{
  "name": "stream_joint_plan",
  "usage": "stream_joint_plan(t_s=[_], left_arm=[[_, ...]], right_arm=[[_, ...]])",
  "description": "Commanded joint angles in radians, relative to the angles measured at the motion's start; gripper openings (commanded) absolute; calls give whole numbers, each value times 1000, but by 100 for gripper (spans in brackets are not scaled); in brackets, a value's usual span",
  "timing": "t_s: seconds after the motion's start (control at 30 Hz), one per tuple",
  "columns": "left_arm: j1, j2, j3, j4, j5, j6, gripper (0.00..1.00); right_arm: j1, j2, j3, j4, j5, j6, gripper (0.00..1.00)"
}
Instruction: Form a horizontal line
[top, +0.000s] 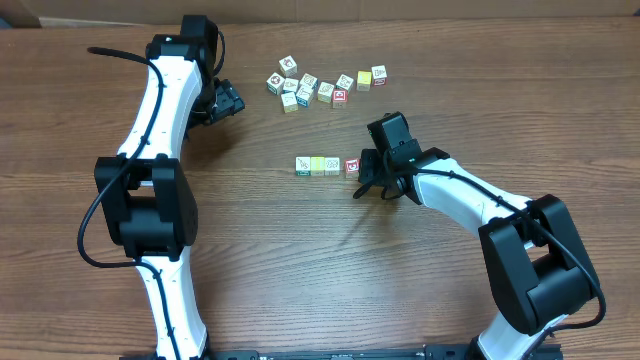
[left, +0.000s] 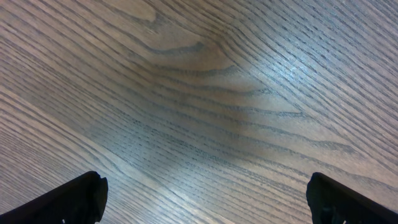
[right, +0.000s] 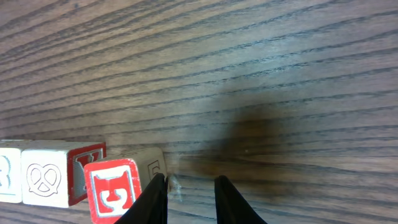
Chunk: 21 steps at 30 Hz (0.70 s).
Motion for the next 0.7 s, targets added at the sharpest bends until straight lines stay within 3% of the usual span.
stream_joint_plan(t_s=[0.0, 0.67], left_arm=[[-3, 10, 18, 1, -4, 9, 100], [-3, 10, 18, 1, -4, 9, 100]], right_arm=[[-2, -6, -10, 3, -26, 4, 22], [-2, -6, -10, 28, -76, -22, 22]])
